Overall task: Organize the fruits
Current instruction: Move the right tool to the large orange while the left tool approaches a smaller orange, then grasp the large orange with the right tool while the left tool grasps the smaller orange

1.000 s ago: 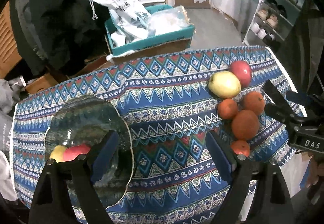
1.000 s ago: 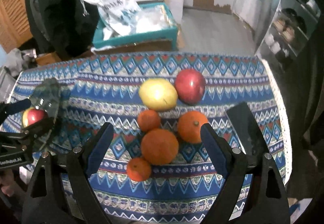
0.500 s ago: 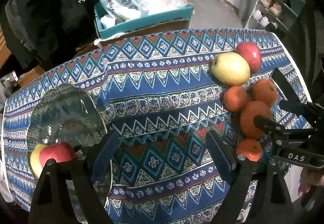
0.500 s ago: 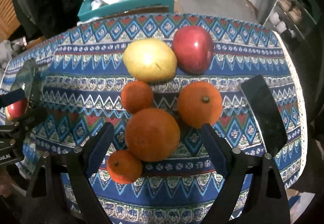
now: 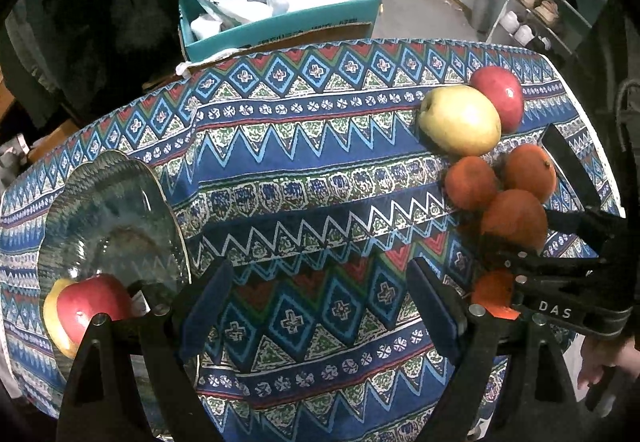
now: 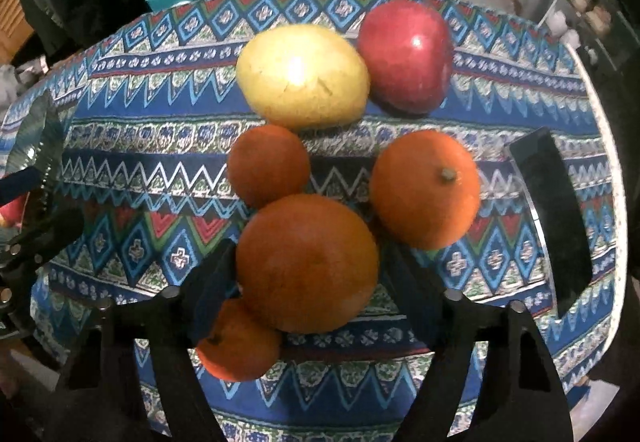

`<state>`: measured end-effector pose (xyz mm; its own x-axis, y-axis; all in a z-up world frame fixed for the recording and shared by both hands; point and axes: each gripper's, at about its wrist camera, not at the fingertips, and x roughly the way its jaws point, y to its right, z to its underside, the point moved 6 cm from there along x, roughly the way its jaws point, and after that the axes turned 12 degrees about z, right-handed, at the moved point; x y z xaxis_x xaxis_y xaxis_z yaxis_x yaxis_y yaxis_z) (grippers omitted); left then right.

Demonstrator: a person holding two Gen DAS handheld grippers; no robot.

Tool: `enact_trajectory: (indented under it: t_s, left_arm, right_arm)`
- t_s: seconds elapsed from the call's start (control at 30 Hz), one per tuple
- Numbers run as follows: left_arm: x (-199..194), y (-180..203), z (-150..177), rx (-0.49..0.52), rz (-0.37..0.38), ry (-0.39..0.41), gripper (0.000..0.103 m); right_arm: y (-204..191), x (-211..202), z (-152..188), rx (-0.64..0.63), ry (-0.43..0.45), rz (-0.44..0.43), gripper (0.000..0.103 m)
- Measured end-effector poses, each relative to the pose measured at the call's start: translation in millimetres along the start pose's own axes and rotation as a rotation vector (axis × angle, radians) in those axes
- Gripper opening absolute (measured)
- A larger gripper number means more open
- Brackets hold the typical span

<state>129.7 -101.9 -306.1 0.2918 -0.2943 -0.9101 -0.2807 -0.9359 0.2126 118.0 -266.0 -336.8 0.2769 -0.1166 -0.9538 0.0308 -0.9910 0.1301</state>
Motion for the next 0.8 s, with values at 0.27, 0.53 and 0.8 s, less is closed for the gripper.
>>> enact_trajectory:
  t_s: [0.27,0.53,0.8]
  left_arm:
    - [-3,6,1,0.007,0.012,0.006,0.089]
    - [-9,30,3,0.022,0.065,0.011,0.089]
    - [0,64,10,0.033,0.152,-0.014,0.089]
  right_arm:
    - [-1,7,4,-0.005,-0.002,-0.004,0.069]
    - [19,-30,11,0.026,0.081,0.003,0.069]
    - [63,-41,32,0.088,0.078,0.013,0.069]
